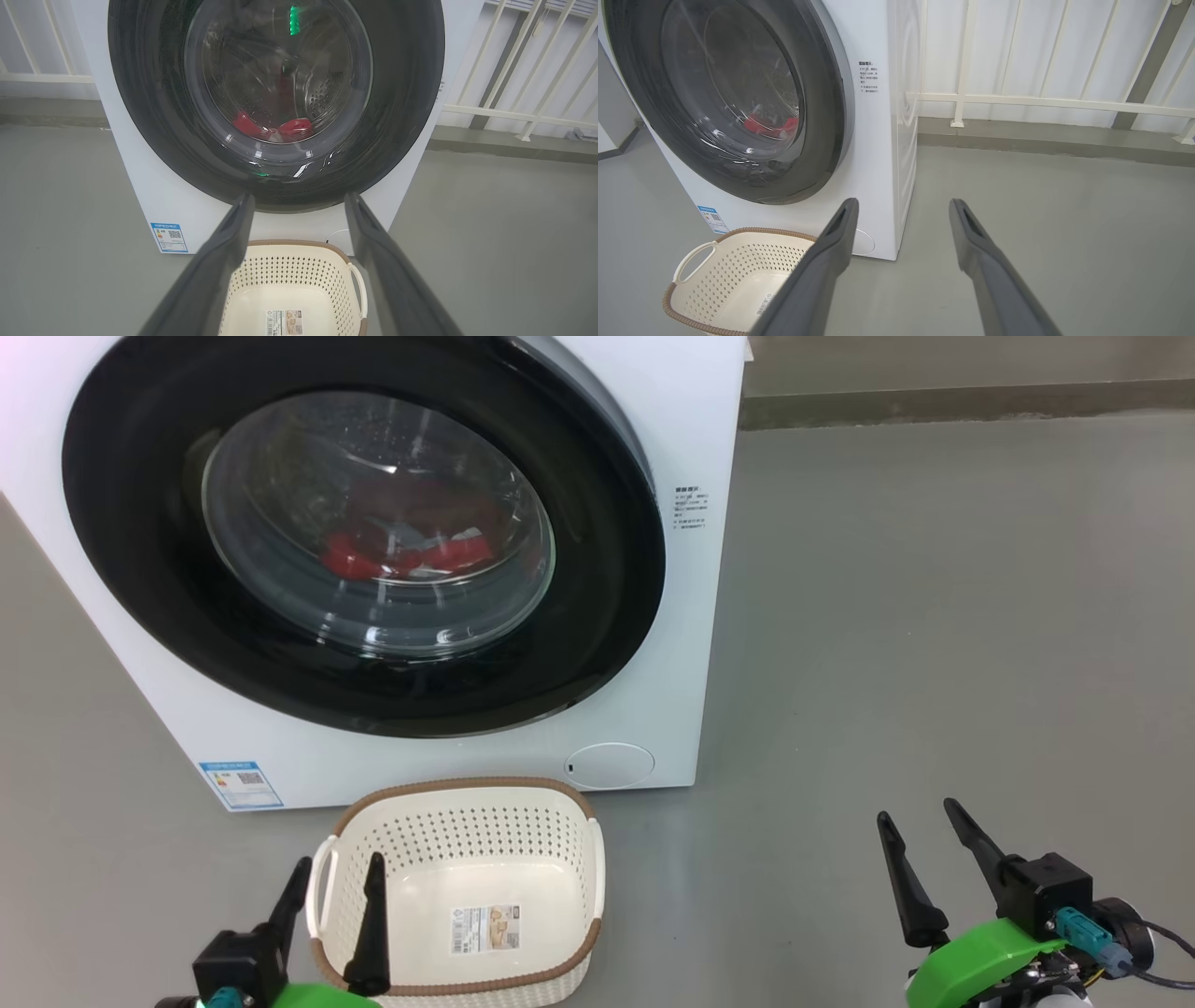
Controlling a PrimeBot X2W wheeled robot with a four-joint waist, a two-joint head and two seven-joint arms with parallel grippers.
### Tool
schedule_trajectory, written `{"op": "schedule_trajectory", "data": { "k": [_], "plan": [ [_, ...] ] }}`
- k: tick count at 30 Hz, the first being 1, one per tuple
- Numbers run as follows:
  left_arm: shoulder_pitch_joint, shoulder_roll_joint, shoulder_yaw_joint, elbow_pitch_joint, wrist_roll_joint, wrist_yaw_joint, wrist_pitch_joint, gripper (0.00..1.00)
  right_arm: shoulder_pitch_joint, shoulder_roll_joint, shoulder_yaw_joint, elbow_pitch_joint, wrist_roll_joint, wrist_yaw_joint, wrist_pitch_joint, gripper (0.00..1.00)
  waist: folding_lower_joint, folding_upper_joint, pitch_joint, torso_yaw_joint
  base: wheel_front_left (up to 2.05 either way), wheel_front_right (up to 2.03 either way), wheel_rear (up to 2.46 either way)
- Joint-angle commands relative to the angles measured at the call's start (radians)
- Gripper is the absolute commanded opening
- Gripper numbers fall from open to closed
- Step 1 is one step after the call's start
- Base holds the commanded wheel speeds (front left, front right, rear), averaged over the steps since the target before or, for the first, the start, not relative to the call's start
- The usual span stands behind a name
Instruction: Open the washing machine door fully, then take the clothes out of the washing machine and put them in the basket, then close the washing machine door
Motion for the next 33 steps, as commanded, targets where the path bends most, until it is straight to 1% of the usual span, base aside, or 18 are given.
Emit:
{"op": "schedule_trajectory", "data": {
  "k": [1, 9, 23, 33],
  "plan": [
    [-0.052, 0.015, 0.026, -0.018, 0.032, 0.008, -0.015, 1.0, -0.045, -0.01, 0.026, -0.02, -0.033, 0.0, -0.017, 1.0, 0.0, 0.0, 0.0, 0.0, 0.0, 0.0, 0.0],
    [-0.064, 0.017, 0.02, -0.003, 0.1, 0.022, -0.038, 1.0, -0.048, -0.012, 0.029, -0.016, -0.094, 0.0, -0.039, 1.0, 0.0, 0.0, -0.003, 0.0, 0.0, 0.0, 0.0],
    [-0.061, 0.016, 0.019, 0.01, 0.057, 0.027, -0.037, 1.0, -0.042, -0.012, 0.014, -0.013, 0.004, 0.0, -0.039, 1.0, 0.0, 0.0, -0.004, 0.004, 0.0, 0.0, 0.0],
    [-0.061, 0.018, 0.015, 0.013, 0.043, 0.031, -0.037, 1.0, -0.042, -0.012, 0.02, -0.009, 0.013, 0.0, -0.039, 1.0, 0.0, 0.0, -0.004, 0.003, 0.0, 0.0, 0.0]
  ]
}}
